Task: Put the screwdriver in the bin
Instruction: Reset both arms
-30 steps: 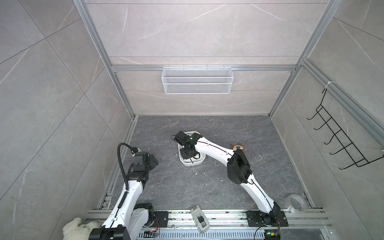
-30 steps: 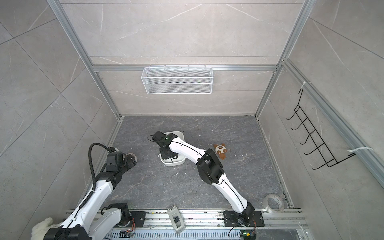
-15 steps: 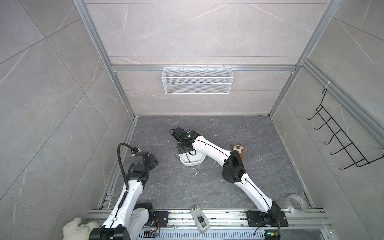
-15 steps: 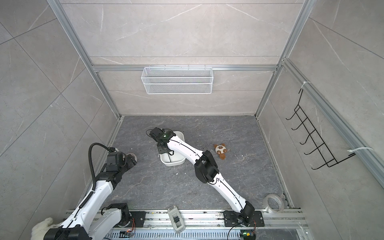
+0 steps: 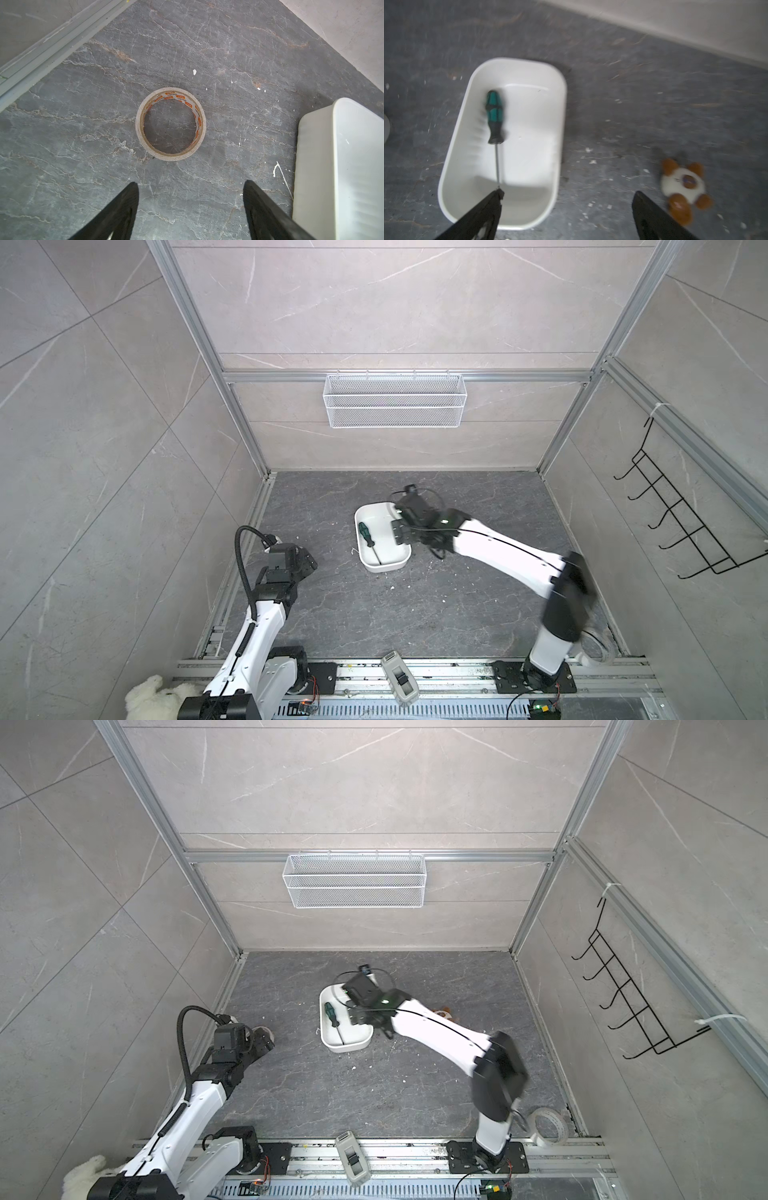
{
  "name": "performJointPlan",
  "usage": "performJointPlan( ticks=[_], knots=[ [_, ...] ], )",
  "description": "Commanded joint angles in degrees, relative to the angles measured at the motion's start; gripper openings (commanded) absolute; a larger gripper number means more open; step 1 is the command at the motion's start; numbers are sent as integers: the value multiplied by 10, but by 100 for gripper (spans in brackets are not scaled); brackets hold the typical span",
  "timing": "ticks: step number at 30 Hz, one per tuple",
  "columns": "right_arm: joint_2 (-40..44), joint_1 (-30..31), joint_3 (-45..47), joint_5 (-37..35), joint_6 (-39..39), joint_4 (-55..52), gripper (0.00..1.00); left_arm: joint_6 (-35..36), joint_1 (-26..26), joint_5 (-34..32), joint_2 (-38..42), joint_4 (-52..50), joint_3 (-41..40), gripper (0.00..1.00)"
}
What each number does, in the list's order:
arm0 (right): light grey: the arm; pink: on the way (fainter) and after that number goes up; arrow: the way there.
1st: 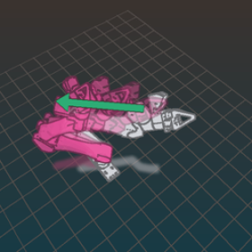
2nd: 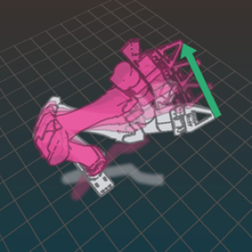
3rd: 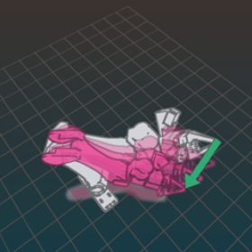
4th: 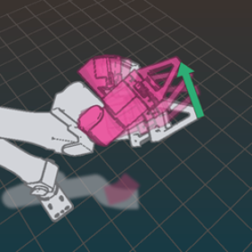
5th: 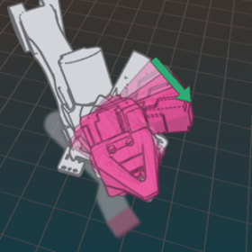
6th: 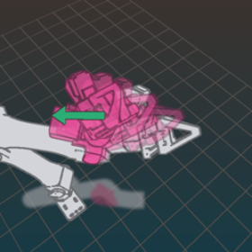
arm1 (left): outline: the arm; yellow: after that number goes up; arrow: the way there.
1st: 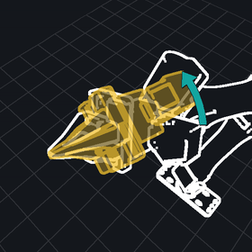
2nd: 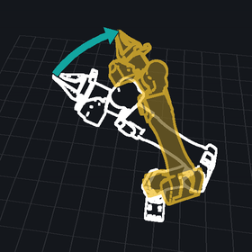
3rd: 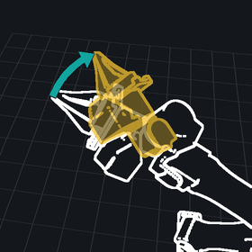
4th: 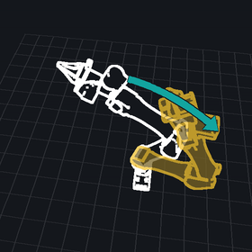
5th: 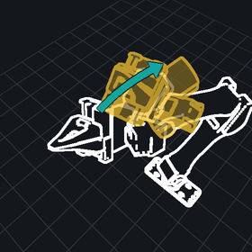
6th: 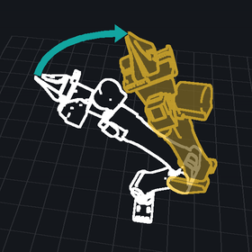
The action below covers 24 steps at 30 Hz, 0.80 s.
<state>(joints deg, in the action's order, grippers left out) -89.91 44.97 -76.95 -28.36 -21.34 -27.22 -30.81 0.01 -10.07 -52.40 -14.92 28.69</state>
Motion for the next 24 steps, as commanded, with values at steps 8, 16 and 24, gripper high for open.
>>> performJointPlan(
  ticks=[8, 16, 24],
  knots=[
    [98, -136, 414, -239, 276, 513, 100, 3, 0, 7, 2, 16, 2, 95],
    [-4, -209, 489, -217, 280, 730, 100, -6, 0, 11, -23, 36, 3, 100],
    [38, -320, 495, -23, 190, 649, 98, 0, 1, 23, -118, 103, 37, 100]
  ],
)
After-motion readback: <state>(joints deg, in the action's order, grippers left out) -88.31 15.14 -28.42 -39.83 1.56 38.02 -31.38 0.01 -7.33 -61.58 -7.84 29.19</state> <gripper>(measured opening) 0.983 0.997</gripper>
